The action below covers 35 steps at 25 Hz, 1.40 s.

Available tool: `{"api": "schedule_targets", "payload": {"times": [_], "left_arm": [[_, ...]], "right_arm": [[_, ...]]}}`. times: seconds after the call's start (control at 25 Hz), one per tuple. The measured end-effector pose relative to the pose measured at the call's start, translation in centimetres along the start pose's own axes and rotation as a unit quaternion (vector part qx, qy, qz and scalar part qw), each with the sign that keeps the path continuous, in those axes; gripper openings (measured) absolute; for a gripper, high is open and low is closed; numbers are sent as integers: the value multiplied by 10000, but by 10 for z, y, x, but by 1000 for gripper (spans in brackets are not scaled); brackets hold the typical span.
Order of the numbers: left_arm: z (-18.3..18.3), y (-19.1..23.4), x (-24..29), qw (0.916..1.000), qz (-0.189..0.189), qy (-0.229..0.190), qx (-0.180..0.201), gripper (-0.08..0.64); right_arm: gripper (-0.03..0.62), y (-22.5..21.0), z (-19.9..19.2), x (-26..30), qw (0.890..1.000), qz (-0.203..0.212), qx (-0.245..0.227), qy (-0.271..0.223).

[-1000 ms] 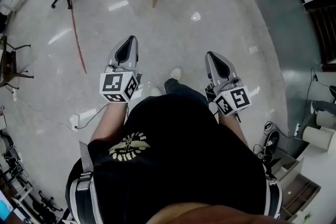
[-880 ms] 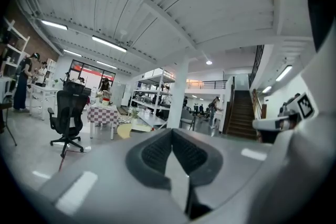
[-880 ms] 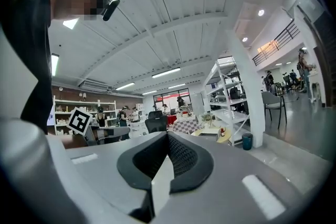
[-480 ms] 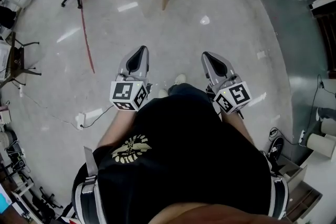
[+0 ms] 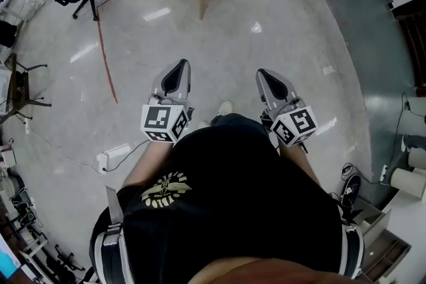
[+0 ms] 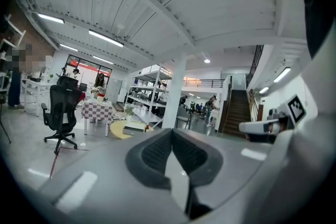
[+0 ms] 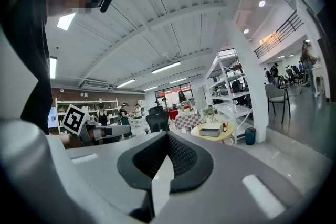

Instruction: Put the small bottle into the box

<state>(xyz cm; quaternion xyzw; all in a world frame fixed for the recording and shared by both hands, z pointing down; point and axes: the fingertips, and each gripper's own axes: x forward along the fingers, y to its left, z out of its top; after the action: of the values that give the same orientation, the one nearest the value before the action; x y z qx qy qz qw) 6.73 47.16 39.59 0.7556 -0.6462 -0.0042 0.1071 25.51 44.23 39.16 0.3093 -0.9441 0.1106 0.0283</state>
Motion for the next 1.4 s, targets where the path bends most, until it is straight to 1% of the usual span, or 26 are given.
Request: {"api": "schedule_targets", "payload": {"times": [0.12, 0.36, 0.52, 0.64, 0.72, 0.88, 1.0, 1.16, 1.28, 1.4], "left_arm": [[-1, 0, 23, 10000, 43, 54, 42, 0], [9, 27, 62, 9990, 435, 70, 43, 0], [19, 50, 88, 9971, 755, 38, 103, 0], [26, 65, 105, 9954, 942, 32, 144, 0], [29, 68, 115, 9948, 992, 44, 208, 0], [34, 69, 134, 9945, 1011, 46, 275, 0], [37, 66, 157, 9947, 982, -12, 303, 0], [48, 56, 187, 9947, 926, -134, 418, 0], [52, 54, 206, 9941, 939, -248, 480, 0], [51, 55, 218, 9942, 932, -180, 511, 0]], "right_arm": [[8, -23, 1, 13, 10000, 54, 52, 38], [8, -58, 17, 62, 9993, 362, 107, 36], [8, -73, 26, 93, 9980, 619, -73, 69], [8, -87, 31, 117, 9974, 674, -242, 95], [8, -95, 37, 126, 9965, 693, -460, 95], [8, -112, 43, 132, 9931, 637, -977, 107], [8, -133, 45, 136, 9930, 513, -1056, 116], [8, -159, 56, 140, 9918, 371, -1219, 83], [8, -179, 65, 146, 9910, 273, -1308, -15], [8, -194, 69, 155, 9909, 212, -1326, -63]]}}
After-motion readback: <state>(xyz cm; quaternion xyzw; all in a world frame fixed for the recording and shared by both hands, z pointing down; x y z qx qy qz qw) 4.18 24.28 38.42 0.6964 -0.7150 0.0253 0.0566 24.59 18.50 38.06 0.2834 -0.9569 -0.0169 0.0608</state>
